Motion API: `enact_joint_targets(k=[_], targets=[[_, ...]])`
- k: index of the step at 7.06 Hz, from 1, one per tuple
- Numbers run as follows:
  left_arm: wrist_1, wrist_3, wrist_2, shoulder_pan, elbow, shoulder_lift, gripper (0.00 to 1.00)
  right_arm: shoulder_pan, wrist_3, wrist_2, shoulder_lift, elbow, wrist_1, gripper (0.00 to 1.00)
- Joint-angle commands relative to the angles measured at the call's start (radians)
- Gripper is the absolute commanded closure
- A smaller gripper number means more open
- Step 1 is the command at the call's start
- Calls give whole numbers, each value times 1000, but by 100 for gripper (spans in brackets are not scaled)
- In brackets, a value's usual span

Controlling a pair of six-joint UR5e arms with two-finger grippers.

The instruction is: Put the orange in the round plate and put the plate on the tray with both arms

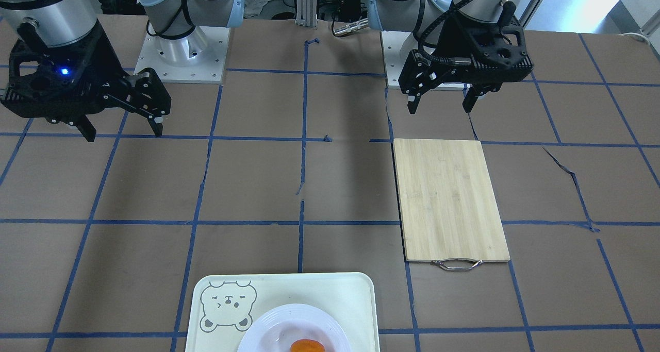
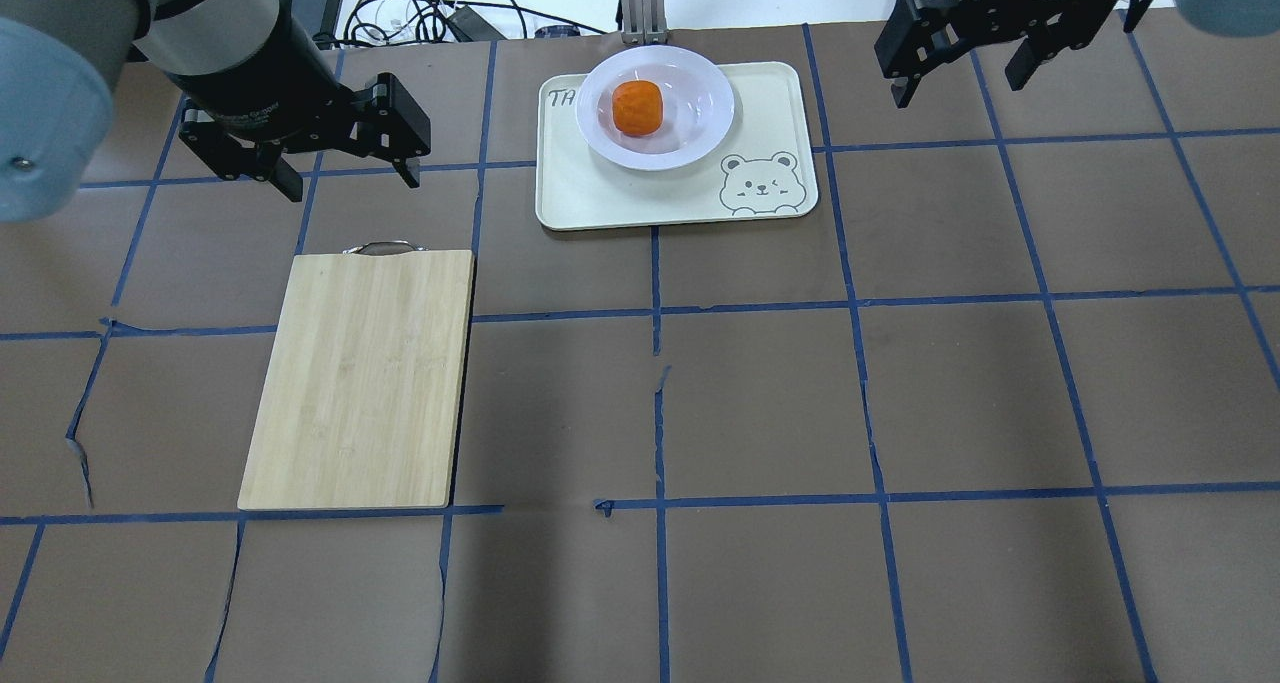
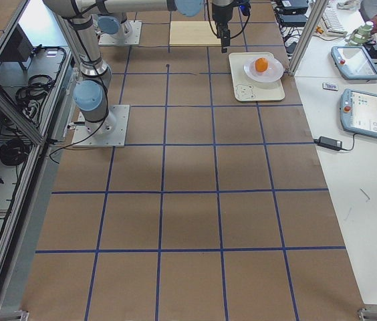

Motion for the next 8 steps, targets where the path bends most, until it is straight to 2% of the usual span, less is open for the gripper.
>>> enact_joint_targets(k=[1, 8], targets=[[0, 0, 0, 0, 0, 0, 0, 32, 117, -9, 6, -14, 31, 0], [-14, 0, 1, 0, 2, 0, 0, 25, 115, -9, -3, -6, 14, 0]])
